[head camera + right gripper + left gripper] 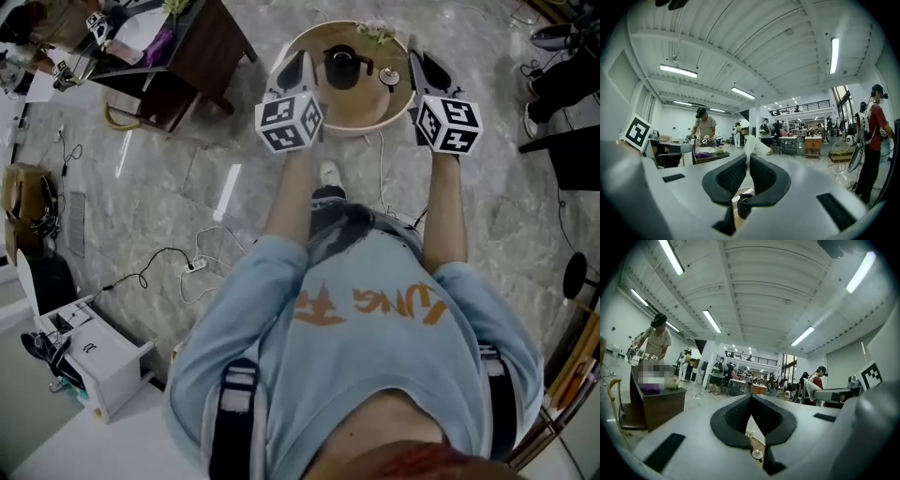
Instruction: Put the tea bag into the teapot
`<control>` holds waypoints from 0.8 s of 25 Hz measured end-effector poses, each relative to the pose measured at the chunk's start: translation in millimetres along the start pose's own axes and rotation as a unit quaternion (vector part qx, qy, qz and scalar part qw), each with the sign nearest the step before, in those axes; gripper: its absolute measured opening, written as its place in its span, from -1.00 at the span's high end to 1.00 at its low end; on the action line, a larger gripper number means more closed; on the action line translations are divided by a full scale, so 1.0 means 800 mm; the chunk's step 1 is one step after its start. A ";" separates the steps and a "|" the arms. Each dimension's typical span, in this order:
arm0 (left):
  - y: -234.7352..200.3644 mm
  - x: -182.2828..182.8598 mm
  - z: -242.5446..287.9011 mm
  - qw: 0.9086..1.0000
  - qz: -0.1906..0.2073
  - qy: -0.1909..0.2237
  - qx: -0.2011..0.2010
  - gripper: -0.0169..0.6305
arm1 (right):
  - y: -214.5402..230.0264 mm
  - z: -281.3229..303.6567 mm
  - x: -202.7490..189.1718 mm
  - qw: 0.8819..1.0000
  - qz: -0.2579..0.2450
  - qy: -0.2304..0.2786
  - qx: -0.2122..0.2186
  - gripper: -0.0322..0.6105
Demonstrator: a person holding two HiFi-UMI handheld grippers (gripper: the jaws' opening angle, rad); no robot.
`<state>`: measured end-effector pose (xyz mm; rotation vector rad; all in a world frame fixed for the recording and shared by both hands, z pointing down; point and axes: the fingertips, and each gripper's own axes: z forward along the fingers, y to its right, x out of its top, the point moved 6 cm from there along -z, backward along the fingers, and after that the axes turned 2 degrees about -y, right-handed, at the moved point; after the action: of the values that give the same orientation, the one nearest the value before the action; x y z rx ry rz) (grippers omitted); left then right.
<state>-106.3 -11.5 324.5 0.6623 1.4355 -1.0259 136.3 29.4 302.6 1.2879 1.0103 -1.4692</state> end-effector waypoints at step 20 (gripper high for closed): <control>-0.195 -0.012 0.240 0.999 -0.006 -0.049 0.009 0.87 | -0.002 0.301 -0.022 0.997 -0.010 -0.077 0.027 0.79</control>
<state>-149.1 -248.6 381.9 0.6091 1.3482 -1.0688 75.4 -199.3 348.7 1.1857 0.8908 -1.5944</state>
